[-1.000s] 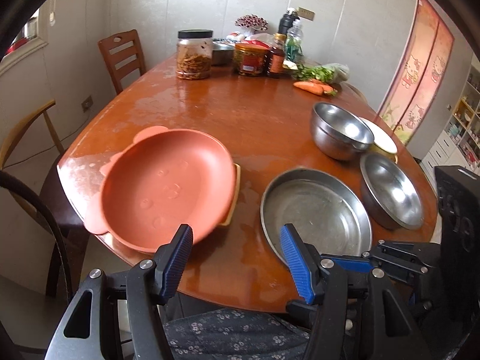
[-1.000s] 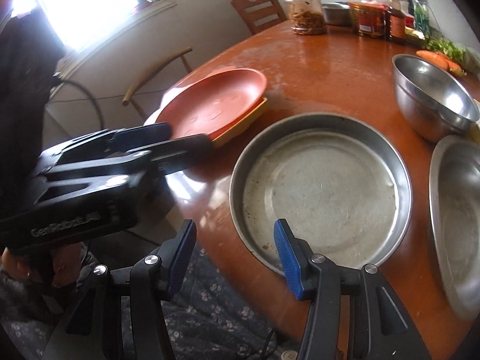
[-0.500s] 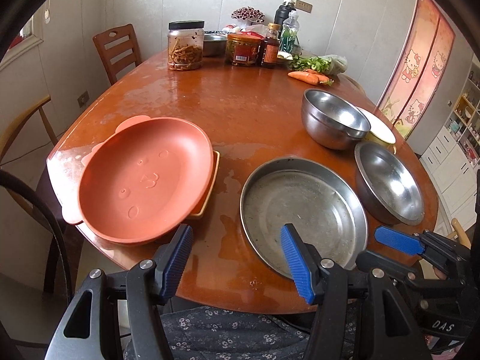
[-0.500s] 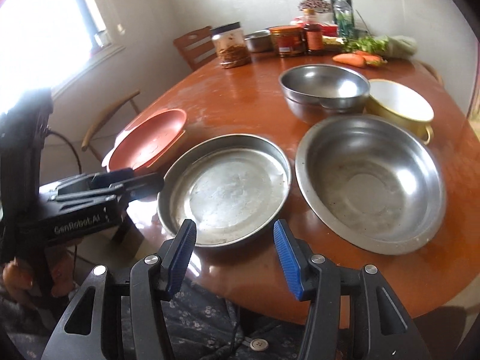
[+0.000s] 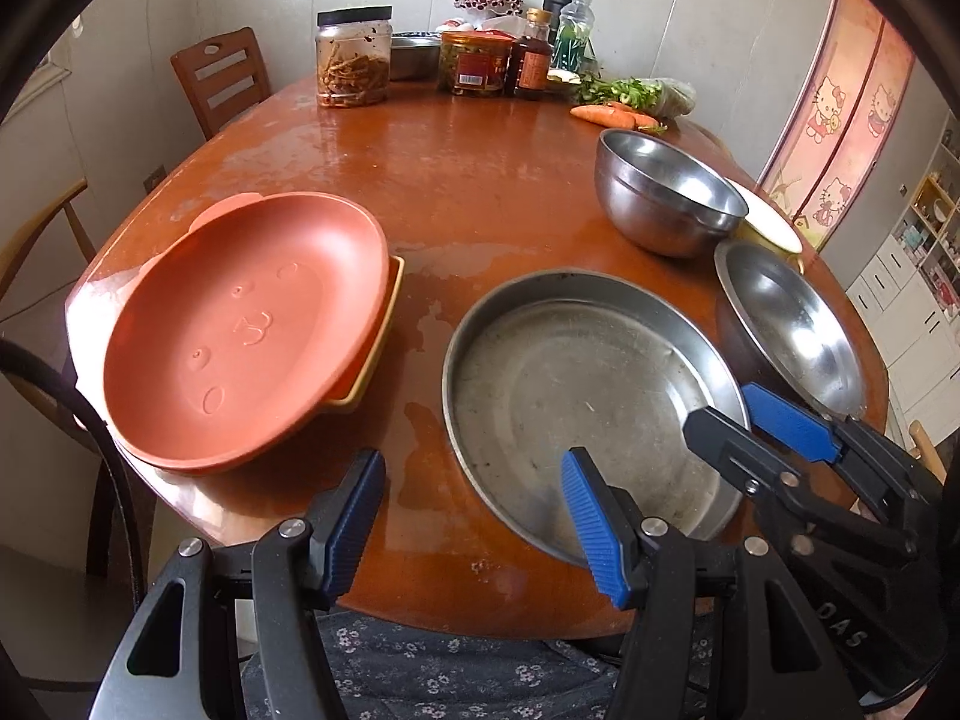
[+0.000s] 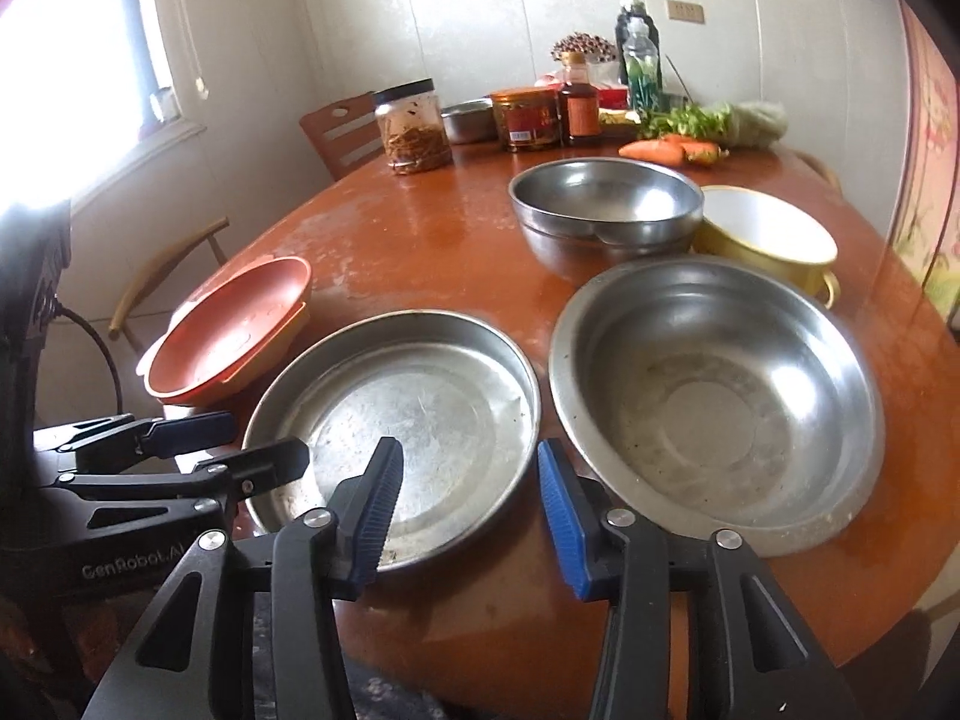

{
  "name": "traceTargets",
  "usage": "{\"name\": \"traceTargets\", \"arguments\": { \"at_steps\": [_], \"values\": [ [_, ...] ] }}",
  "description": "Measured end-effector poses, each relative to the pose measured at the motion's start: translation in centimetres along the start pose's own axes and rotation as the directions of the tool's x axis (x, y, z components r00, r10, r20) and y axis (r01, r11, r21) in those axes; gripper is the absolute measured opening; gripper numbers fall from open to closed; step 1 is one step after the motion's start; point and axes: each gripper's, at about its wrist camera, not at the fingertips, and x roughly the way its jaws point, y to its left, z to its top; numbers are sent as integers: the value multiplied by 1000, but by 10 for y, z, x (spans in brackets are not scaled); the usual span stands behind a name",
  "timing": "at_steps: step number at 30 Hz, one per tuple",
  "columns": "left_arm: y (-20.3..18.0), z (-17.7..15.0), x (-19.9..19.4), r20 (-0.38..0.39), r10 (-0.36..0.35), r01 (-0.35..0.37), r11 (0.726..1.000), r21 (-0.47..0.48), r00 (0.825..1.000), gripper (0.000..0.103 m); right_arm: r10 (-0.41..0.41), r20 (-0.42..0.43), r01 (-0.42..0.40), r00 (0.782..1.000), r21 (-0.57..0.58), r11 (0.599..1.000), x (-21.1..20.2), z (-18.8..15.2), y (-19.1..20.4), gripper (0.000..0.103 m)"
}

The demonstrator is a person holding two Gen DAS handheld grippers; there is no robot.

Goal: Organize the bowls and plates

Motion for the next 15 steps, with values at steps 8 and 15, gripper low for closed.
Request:
{"name": "traceTargets", "arguments": {
  "at_steps": [8, 15],
  "values": [
    [-3, -3, 2, 20, 15, -15, 1000, 0, 1000, 59, -39, -25, 38, 999, -37, 999, 11, -4, 8, 38],
    [-6, -6, 0, 39, 5, -6, 1000, 12, 999, 48, -42, -7, 42, 999, -61, 997, 13, -4, 14, 30]
  ]
}}
